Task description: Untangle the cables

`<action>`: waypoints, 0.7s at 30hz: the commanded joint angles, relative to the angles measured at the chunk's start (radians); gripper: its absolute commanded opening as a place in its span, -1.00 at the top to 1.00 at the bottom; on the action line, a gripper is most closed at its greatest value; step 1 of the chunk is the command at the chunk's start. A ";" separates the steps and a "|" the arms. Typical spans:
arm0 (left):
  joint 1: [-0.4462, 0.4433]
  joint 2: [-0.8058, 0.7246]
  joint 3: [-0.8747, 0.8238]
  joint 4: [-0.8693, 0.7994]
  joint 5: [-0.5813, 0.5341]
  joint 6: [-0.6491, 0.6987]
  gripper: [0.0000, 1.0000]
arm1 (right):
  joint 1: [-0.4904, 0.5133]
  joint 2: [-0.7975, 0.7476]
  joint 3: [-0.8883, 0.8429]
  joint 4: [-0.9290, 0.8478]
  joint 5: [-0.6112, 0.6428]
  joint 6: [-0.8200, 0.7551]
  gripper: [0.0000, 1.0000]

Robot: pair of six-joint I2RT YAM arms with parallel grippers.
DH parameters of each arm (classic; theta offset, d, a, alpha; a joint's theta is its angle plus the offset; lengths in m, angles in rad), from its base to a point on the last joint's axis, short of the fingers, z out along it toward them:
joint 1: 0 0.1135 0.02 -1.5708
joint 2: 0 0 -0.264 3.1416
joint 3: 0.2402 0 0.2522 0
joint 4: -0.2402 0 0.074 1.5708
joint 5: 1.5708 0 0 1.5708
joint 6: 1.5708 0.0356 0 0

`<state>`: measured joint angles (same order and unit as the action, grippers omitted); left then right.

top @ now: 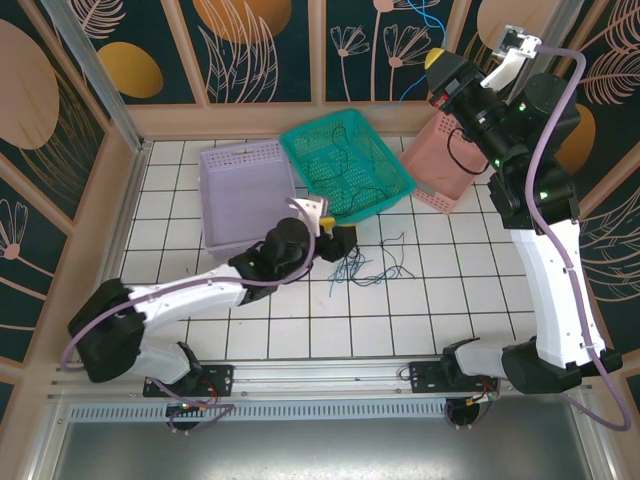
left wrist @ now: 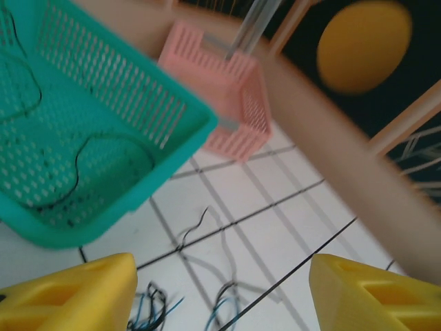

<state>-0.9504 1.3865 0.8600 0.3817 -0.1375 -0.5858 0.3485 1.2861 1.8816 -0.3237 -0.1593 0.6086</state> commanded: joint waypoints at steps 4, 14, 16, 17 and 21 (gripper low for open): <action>0.021 -0.121 0.027 -0.012 -0.034 -0.122 -0.39 | -0.005 -0.046 -0.085 0.070 -0.045 0.038 1.00; 0.185 -0.094 0.107 -0.086 0.167 -0.471 -0.28 | -0.003 -0.096 -0.208 0.085 -0.101 0.056 1.00; 0.185 -0.061 0.145 -0.101 0.221 -0.485 -0.26 | -0.003 -0.117 -0.251 0.102 -0.093 0.070 1.00; 0.185 -0.046 0.153 -0.101 0.246 -0.497 -0.24 | -0.002 -0.123 -0.264 0.106 -0.090 0.075 1.00; 0.185 -0.008 0.153 -0.086 0.321 -0.589 -0.13 | 0.012 -0.140 -0.310 0.132 -0.076 0.094 1.00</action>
<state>-0.7647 1.3540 0.9943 0.3058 0.0849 -1.0767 0.3500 1.1732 1.5944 -0.2649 -0.2352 0.6727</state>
